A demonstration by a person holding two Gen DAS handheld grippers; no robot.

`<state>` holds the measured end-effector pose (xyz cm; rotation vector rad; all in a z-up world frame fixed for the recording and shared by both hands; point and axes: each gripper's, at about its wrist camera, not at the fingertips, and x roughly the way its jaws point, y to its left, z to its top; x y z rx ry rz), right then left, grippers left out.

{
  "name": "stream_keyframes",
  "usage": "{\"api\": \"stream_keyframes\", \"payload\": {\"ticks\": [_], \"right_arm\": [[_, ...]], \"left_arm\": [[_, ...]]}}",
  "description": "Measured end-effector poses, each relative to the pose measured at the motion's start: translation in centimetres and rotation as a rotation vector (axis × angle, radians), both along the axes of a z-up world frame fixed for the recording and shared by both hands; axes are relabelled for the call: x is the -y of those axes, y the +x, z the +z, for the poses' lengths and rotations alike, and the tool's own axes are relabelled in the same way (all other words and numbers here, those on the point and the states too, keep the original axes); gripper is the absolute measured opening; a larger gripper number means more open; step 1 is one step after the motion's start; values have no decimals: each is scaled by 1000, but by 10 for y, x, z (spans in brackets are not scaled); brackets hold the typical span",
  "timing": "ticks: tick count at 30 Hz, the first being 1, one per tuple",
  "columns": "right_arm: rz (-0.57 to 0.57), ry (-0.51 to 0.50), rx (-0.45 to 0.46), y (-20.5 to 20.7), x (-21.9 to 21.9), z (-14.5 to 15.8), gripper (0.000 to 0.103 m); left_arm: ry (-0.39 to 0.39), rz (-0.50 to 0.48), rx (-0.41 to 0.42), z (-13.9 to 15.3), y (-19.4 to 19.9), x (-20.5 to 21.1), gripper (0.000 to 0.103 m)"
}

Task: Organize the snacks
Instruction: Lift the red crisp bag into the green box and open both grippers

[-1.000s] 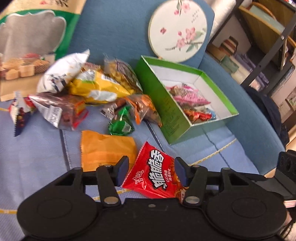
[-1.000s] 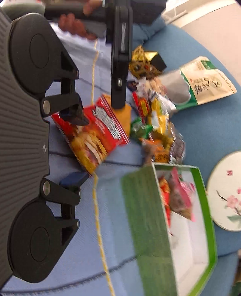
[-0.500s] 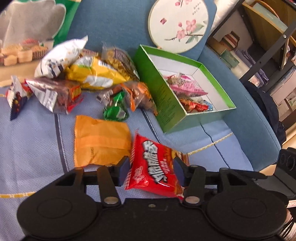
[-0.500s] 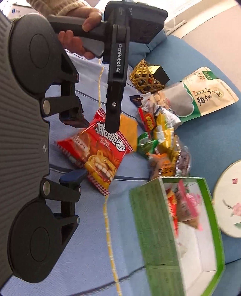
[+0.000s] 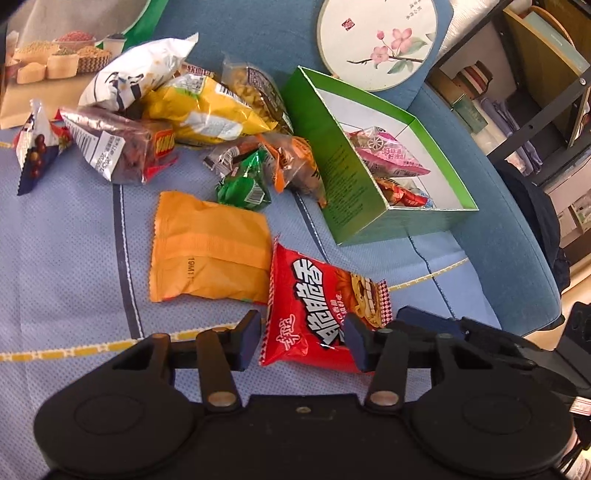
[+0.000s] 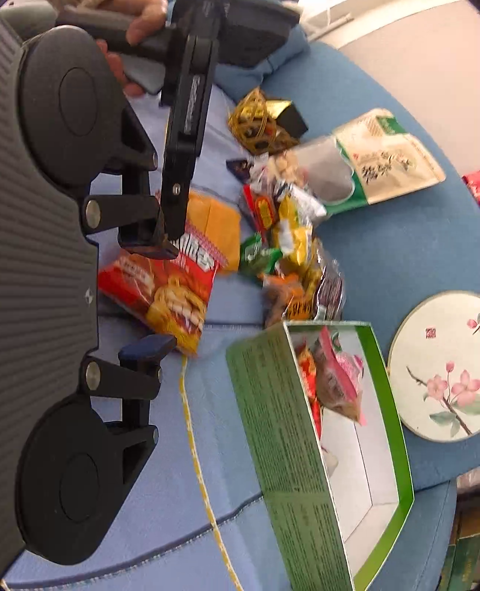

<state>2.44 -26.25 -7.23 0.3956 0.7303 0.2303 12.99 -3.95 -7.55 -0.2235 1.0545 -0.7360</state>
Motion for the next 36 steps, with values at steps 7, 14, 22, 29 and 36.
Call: {"api": "stream_keyframes", "payload": {"ticks": [7, 14, 22, 29, 36], "right_arm": [[15, 58, -65, 5, 1, -12, 79], [75, -8, 14, 1, -11, -1, 68], [-15, -47, 261, -8, 16, 47, 68], [-158, -41, 411, 8, 69, 41, 68], [-273, -37, 383, 38, 103, 31, 68]], "left_arm": [[30, -11, 14, -4, 1, 11, 85], [3, 13, 60, 18, -12, 13, 42], [-62, -11, 227, 81, 0, 49, 42], [-31, -86, 315, 93, 34, 125, 42], [-39, -100, 309, 78, 70, 171, 42]]}}
